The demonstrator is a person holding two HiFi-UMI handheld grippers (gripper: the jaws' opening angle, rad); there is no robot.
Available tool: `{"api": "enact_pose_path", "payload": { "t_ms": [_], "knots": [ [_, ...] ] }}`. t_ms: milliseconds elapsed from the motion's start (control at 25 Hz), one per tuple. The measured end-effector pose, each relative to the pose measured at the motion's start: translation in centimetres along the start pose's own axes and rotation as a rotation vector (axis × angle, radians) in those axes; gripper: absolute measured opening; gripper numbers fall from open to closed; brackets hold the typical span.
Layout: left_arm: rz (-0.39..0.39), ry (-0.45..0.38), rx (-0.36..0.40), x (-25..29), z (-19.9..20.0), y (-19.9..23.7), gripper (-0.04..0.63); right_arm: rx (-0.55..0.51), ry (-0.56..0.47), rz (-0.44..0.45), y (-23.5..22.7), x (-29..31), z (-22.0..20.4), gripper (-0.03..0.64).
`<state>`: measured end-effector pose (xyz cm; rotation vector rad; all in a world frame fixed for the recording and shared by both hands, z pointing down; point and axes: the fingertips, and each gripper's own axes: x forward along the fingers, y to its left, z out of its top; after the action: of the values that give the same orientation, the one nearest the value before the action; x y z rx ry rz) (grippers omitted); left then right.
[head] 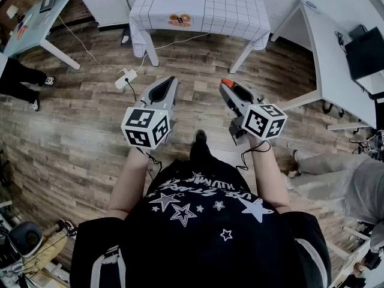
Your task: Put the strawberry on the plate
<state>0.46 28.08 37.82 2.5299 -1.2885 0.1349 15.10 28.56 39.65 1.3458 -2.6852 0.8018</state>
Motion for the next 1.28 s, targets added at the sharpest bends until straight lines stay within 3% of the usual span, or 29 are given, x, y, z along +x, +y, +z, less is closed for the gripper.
{"api": "enact_pose_path", "payload": {
  "t_ms": [880, 1280],
  "knots": [
    [-0.034, 0.055, 0.044, 8.1, -0.4, 0.6, 0.008, 0.047, 0.001, 0.002, -8.0, 3.6, 2.7, 0.149],
    [0.052, 0.019, 0.030, 12.4, 1.3, 3.4, 0.008, -0.006, 0.019, 0.069, -11.9, 6.9, 6.3, 0.149]
  ]
}}
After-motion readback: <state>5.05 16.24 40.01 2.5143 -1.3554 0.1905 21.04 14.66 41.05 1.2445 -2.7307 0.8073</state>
